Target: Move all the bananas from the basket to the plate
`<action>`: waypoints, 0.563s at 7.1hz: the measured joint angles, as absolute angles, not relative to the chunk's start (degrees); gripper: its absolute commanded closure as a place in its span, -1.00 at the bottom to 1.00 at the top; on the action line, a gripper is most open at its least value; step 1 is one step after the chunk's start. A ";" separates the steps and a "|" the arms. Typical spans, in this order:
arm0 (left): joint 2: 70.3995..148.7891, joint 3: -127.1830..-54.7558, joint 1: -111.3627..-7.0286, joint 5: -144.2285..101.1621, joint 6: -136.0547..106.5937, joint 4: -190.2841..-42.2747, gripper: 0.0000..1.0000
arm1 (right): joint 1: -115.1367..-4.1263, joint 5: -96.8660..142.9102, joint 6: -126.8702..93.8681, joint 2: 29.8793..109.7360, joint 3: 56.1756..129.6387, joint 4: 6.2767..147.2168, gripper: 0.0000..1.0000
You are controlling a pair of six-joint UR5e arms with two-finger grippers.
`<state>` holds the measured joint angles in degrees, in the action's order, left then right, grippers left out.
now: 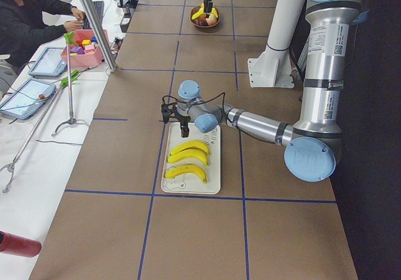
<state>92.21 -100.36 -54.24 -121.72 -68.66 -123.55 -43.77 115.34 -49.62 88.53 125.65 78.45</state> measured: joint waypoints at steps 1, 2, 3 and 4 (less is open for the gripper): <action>93.62 -102.49 -54.40 -122.15 -68.80 -119.94 -0.99 | -47.17 117.96 -44.75 91.98 125.90 78.18 -1.00; 95.22 -104.04 -54.38 -122.18 -69.07 -116.83 -0.99 | -51.49 122.49 -40.54 94.79 125.50 78.04 -1.00; 96.63 -104.61 -54.22 -122.07 -69.38 -115.01 -0.99 | -54.98 126.98 -38.02 96.89 123.96 77.39 -1.00; 97.63 -104.52 -53.99 -122.02 -70.09 -114.33 -0.99 | -56.47 129.73 -38.18 98.25 121.30 74.45 -1.00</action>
